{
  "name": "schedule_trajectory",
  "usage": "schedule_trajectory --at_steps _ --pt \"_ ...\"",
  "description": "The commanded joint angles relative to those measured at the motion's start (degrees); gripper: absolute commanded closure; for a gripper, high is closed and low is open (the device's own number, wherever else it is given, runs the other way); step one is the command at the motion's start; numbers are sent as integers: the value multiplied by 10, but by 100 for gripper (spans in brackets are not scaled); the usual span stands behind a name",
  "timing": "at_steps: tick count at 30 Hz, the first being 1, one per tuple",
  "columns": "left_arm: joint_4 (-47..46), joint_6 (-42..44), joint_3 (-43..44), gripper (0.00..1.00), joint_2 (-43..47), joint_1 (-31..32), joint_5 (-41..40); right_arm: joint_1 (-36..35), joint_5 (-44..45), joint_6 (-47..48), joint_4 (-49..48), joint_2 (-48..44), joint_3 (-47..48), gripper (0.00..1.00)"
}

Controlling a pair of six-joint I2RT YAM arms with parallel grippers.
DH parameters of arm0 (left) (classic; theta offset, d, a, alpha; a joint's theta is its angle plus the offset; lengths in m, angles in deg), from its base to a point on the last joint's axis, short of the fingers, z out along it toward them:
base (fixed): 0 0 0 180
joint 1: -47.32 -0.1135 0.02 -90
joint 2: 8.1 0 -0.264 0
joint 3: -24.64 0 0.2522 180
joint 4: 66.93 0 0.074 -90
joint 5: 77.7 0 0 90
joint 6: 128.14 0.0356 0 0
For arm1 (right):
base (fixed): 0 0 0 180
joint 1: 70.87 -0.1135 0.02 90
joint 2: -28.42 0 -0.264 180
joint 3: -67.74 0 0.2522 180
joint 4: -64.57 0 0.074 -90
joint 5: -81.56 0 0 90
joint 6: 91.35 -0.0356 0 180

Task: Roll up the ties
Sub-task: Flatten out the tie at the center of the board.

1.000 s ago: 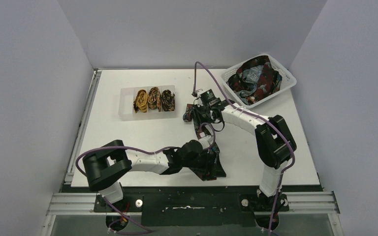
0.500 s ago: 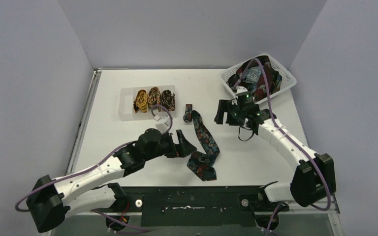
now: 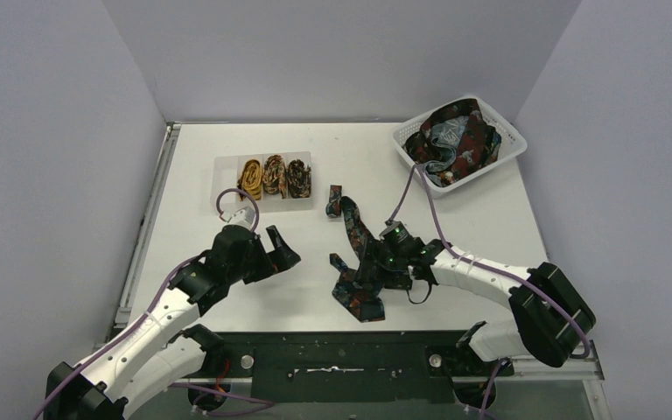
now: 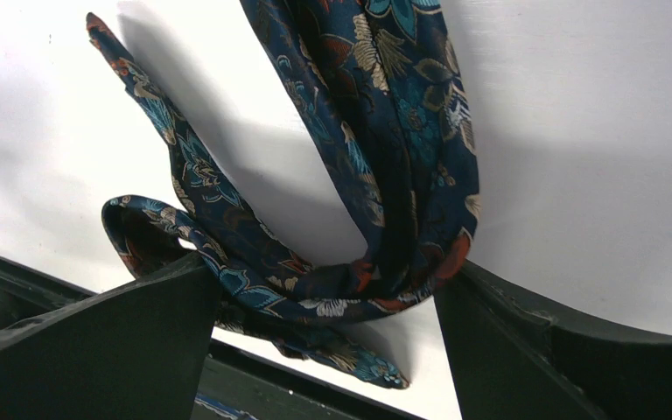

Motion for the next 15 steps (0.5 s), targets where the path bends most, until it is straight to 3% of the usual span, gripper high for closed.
schedule_trajectory --at_steps 1,7,9,10,11,13,15 --pt "12 12 2 3 1 -5 8 -18 30 -26 -50 36 34 14" --pt "19 15 1 3 1 -7 11 -61 187 69 41 106 108 46" --pt "16 16 -2 3 2 -8 18 -48 241 136 74 107 112 72" --pt "12 19 -3 3 2 -8 23 -33 270 160 99 101 111 90" --pt "7 24 -4 3 1 -8 29 -10 292 181 121 90 108 100" --pt "-10 35 -5 3 -4 -8 39 55 295 205 157 57 96 100" --pt "-51 54 -4 3 -20 -8 53 128 245 223 155 12 80 100"
